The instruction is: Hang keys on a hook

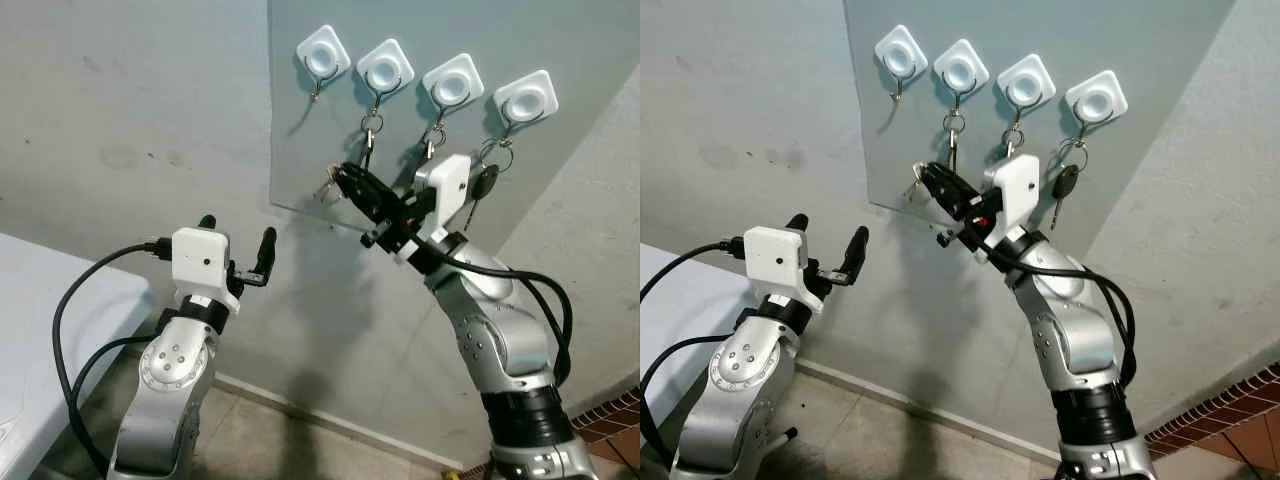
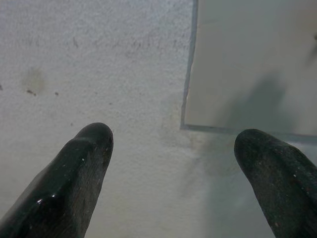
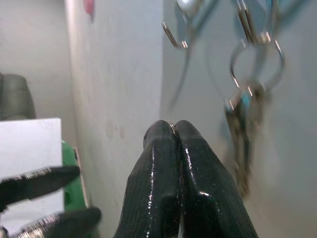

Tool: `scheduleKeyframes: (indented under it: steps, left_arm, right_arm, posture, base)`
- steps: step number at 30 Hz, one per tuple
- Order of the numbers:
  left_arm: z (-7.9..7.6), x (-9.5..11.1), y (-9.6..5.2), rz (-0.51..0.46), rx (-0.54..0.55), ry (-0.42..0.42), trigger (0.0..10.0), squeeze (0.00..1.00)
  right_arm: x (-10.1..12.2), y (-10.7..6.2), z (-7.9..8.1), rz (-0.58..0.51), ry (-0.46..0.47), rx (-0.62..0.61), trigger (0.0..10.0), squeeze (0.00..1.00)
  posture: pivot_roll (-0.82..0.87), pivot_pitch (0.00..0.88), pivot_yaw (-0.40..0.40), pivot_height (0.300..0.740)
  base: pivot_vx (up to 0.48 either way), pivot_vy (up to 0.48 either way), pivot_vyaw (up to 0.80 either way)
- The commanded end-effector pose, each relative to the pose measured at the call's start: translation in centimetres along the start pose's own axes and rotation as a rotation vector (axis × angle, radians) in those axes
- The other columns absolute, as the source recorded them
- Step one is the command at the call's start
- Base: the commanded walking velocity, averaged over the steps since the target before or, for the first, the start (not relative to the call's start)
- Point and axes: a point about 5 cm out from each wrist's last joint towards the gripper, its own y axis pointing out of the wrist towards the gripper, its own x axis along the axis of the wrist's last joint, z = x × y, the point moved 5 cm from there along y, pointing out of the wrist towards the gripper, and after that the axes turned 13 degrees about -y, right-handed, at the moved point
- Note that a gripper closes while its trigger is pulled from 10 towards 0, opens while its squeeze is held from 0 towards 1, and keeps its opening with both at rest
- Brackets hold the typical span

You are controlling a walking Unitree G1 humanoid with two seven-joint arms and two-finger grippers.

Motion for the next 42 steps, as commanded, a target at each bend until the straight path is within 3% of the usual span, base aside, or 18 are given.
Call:
scheduleKeyframes:
  steps: [1, 10, 22, 35, 42]
  left_arm:
    - [-0.4, 0.3, 0.0, -0.005, -0.016, 0.003, 10.0, 0.0]
    - [-0.4, 0.5, 0.1, -0.007, -0.014, 0.003, 10.0, 0.0]
    - [-0.7, 0.5, 0.0, 0.0, -0.024, -0.001, 10.0, 0.0]
    - [-1.2, 0.4, 0.0, 0.002, -0.039, -0.011, 10.0, 0.0]
    - [-1.2, 0.4, 0.0, 0.004, -0.038, -0.01, 10.0, 0.0]
  right_arm:
    - [0.1, 0.1, -0.2, -0.004, 0.012, 0.003, 10.0, 0.0]
    - [2.2, 2.0, 0.3, -0.091, 0.04, 0.042, 10.0, 0.0]
    - [1.7, 2.6, 1.2, -0.093, 0.076, 0.079, 10.0, 0.0]
    - [4.4, 4.2, 1.5, -0.192, 0.09, 0.18, 10.0, 0.0]
    - [4.8, 4.6, 1.4, -0.202, 0.085, 0.191, 10.0, 0.0]
  posture:
    - [0.0, 0.102, -0.05, 0.74]
    - [0.01, 0.102, -0.053, 0.74]
    - [0.02, 0.094, -0.055, 0.74]
    - [0.03, 0.084, -0.061, 0.74]
    - [0.03, 0.086, -0.063, 0.74]
  base:
    - [0.0, 0.0, 0.0]
    - [0.0, 0.0, 0.0]
    - [0.0, 0.0, 0.0]
    - [0.0, 0.0, 0.0]
    - [0.0, 0.0, 0.0]
